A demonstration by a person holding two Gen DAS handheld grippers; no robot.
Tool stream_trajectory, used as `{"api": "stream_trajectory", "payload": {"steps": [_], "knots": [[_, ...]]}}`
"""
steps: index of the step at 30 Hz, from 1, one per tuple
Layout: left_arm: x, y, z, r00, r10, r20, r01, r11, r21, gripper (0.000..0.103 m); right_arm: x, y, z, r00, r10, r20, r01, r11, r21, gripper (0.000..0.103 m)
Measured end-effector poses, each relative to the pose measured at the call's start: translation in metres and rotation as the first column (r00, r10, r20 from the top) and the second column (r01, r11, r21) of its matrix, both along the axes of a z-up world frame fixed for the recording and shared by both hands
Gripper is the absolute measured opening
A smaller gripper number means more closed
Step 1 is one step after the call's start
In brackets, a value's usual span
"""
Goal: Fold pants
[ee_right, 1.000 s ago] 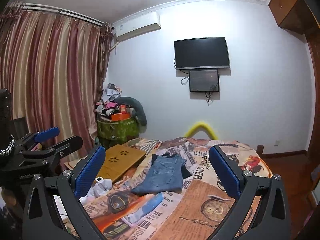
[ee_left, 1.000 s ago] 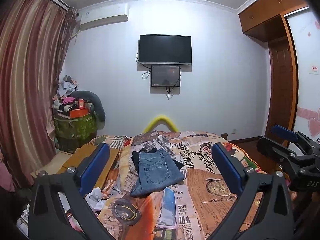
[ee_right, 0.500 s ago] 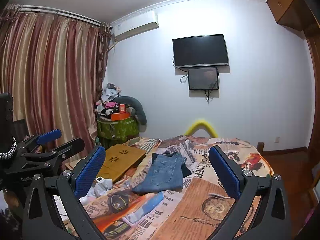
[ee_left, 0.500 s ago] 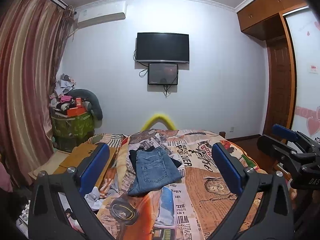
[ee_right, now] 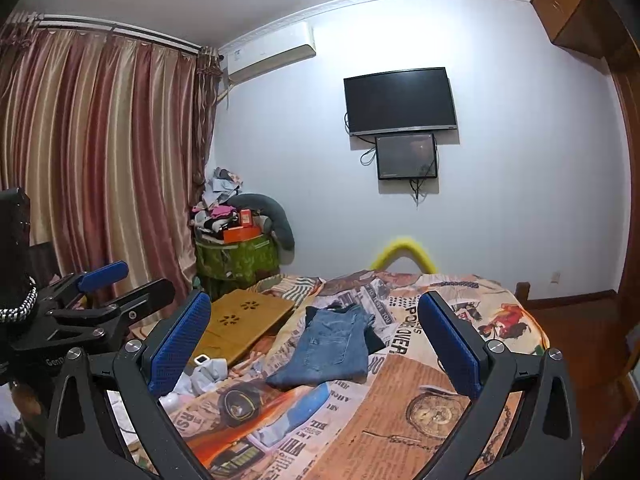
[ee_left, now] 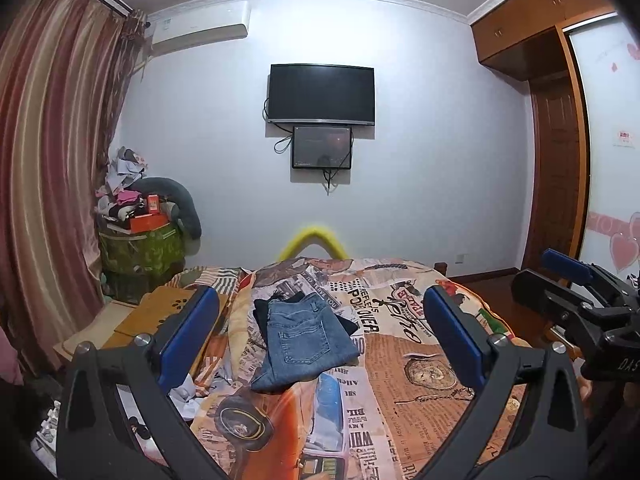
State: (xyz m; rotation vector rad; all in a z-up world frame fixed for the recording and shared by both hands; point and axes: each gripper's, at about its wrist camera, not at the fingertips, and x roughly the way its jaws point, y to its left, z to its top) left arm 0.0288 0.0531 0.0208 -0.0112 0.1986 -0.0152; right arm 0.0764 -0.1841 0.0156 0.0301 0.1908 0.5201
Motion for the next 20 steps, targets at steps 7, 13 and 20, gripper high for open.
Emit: {"api": "stream_trajectory", "payload": {"steps": [7, 13, 20], "knots": [[0.0048, -0.0031, -0.0008, 1.000, -0.016, -0.024, 0.016, 1.000, 0.007, 0.103, -0.0017, 0.0007, -0.0010, 1.000, -0.004, 0.000, 0.004, 1.000, -0.002, 0.103], [0.0053, -0.0036, -0.0013, 1.000, -0.011, -0.023, 0.011, 1.000, 0.002, 0.103, -0.0025, 0.0012, -0.0012, 1.000, -0.003, -0.003, 0.003, 1.000, 0.001, 0.103], [0.0042, -0.0027, -0.0027, 0.999, -0.019, -0.026, 0.019, 1.000, 0.002, 0.103, -0.0022, 0.0053, -0.0028, 1.000, -0.006, -0.018, 0.006, 1.000, 0.003, 0.103]]}}
